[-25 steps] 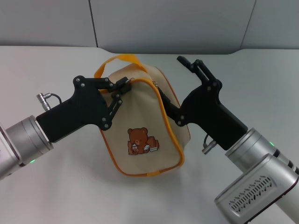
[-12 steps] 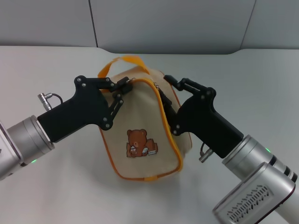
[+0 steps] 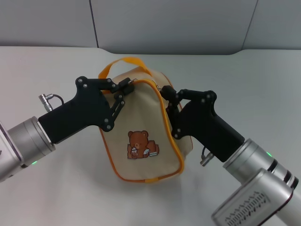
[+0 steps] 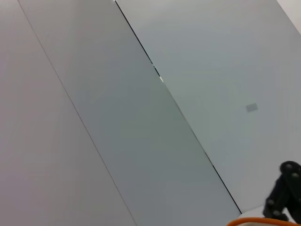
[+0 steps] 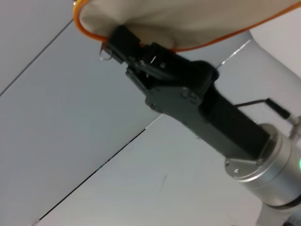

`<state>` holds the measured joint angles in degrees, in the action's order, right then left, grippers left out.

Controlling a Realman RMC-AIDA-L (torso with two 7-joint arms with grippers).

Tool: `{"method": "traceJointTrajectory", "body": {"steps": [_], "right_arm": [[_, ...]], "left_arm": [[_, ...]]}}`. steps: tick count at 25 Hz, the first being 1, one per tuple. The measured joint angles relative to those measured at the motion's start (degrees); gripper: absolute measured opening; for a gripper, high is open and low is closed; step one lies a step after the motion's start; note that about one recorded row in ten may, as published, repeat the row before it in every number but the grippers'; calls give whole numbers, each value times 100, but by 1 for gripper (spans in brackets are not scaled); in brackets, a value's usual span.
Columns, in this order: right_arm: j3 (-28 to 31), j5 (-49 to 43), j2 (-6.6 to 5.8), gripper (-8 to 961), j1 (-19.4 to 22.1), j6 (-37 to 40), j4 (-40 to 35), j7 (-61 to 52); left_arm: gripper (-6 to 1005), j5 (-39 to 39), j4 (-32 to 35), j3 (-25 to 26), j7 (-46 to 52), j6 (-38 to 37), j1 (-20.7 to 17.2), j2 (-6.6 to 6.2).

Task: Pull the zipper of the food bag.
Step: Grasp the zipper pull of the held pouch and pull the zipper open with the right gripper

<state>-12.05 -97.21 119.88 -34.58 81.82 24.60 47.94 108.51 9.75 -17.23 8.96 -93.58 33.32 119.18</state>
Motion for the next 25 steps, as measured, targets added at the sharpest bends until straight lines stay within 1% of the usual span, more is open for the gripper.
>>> {"method": "traceJointTrajectory", "body": {"steps": [1, 3, 4, 5, 6, 7, 8, 9, 12, 13, 14, 15, 16, 19, 21, 23, 24, 25], "right_arm": [[0, 0, 0, 123, 0, 0, 0, 0], [-3, 0, -1, 50, 135, 34, 93, 287], [-19, 0, 0, 13, 390, 151, 284, 725], [-19, 0, 0, 10, 390, 151, 284, 725], [-39, 0, 1, 7, 710, 257, 450, 1204], [-39, 0, 1, 4, 710, 257, 450, 1204], [-47, 0, 0, 1, 884, 306, 520, 1414], [-57, -19, 1, -2, 1243, 380, 592, 1695], [-68, -138, 0, 9, 1713, 472, 614, 1761], [-68, -138, 0, 13, 1713, 472, 614, 1761], [-71, -184, 0, 16, 1936, 498, 612, 1766], [-70, -189, -2, 20, 2040, 513, 602, 1766], [-70, -189, -2, 24, 2040, 513, 602, 1766], [-55, -184, -10, 35, 2226, 572, 511, 1682], [-47, -184, -9, 42, 2250, 662, 489, 1598], [-34, -185, -7, 49, 2293, 999, 446, 1348], [-48, -187, -9, 53, 2328, 1510, 394, 1013], [-48, -187, -9, 57, 2328, 1510, 394, 1013]], "left_arm": [[54, -2, 0, 0, 0, 2, 1, 0], [54, -12, 0, 1, 0, 7, 1, 0], [54, -16, 0, 11, 0, 10, 2, 0], [54, -17, 0, 19, 0, 14, 4, 0], [54, -18, 0, 29, 0, 19, 10, 0], [54, -18, 0, 29, 0, 19, 10, 0], [54, -18, 1, 32, 0, 29, 21, 0], [54, -19, 2, 33, 0, 39, 31, 0], [55, -23, 3, 36, 0, 86, 59, 0], [55, -23, 3, 36, 0, 86, 59, 0], [55, -29, 6, 39, 0, 100, 68, 0], [55, -32, 7, 41, 0, 106, 75, 0], [55, -32, 7, 41, 0, 106, 75, 0], [44, -50, 5, 46, 0, 107, 90, 0], [33, -50, 4, 47, 0, 102, 90, -1], [24, -51, 3, 47, 0, 92, 79, 0], [22, -51, 2, 47, 1, 89, 68, -1], [19, -51, -1, 46, 6, 86, 52, 0]]}}
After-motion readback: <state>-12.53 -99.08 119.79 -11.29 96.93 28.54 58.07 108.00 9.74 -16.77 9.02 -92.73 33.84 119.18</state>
